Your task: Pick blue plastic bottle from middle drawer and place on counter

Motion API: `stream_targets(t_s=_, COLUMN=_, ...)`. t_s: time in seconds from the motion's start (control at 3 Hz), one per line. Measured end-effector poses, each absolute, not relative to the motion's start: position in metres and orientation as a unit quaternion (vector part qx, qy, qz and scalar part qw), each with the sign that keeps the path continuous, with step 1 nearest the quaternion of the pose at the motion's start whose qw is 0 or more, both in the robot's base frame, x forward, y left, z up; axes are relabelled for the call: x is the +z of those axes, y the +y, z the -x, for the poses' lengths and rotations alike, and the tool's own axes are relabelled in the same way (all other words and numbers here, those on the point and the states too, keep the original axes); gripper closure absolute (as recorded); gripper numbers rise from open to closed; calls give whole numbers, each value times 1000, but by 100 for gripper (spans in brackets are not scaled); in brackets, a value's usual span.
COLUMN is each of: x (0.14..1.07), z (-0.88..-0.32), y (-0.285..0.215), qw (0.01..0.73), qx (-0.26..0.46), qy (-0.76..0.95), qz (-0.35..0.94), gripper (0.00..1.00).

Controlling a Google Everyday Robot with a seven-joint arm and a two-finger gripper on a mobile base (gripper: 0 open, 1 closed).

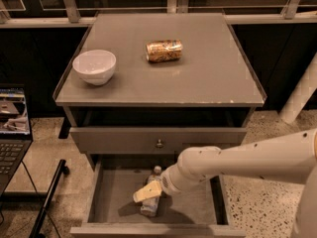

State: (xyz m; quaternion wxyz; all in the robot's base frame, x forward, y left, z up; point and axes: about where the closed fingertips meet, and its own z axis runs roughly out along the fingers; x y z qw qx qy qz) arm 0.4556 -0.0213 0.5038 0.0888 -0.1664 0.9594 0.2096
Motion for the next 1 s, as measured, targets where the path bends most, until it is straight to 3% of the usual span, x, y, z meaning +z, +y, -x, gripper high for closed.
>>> stream_targets(t_s=0.33, x=500, z=-461, y=-8, qw=149, qx=240, qy=946, qz=160, gripper=0)
stream_targets(t_s=1.0, x=503, z=-467, y=-5, qw=163, qx=243, qy=943, qz=156, gripper=0)
